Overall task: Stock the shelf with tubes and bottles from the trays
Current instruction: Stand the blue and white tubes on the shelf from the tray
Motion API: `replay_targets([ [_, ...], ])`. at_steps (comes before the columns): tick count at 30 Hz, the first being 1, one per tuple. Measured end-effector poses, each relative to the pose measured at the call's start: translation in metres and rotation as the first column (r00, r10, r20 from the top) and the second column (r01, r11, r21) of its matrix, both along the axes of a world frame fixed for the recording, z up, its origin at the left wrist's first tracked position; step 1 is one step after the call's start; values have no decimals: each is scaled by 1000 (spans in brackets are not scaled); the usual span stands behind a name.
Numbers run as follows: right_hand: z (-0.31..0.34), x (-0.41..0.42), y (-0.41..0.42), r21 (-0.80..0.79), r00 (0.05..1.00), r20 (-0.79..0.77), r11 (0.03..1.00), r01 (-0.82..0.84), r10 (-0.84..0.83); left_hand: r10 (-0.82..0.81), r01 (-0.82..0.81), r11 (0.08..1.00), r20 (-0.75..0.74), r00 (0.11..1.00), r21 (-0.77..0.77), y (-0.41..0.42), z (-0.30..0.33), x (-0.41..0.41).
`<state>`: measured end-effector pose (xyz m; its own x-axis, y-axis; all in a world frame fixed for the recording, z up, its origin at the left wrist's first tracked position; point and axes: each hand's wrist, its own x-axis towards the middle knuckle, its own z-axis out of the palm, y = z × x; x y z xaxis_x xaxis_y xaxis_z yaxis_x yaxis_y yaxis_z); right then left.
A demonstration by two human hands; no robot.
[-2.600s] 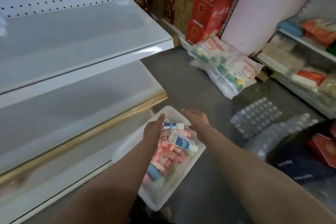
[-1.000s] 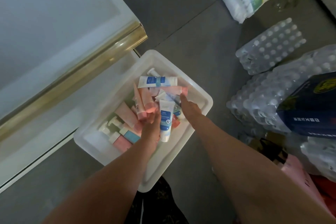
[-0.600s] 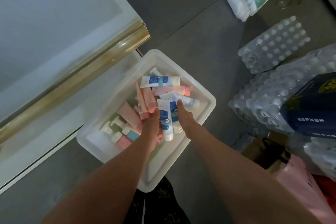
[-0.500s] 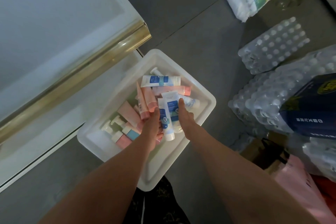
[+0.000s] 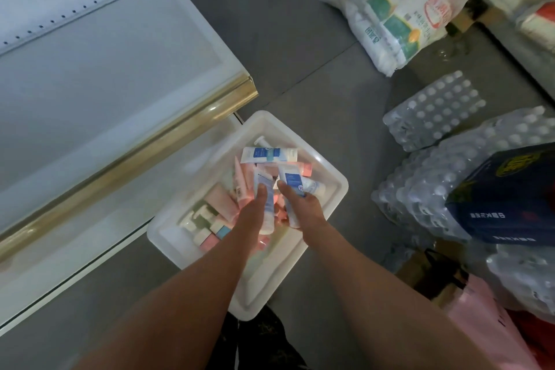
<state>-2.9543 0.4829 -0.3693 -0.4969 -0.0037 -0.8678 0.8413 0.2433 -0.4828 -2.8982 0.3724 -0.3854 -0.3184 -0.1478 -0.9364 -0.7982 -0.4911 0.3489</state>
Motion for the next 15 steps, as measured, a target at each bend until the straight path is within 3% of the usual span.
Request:
replay_targets([
  [10,80,-4,10,36,946,-311,996,-86,93,89,-71,995,-338,937,65,-10,87,9],
  [15,132,0,1,-128,916,-401,989,-71,14,76,-61,997,-421,904,50,-22,143,12],
])
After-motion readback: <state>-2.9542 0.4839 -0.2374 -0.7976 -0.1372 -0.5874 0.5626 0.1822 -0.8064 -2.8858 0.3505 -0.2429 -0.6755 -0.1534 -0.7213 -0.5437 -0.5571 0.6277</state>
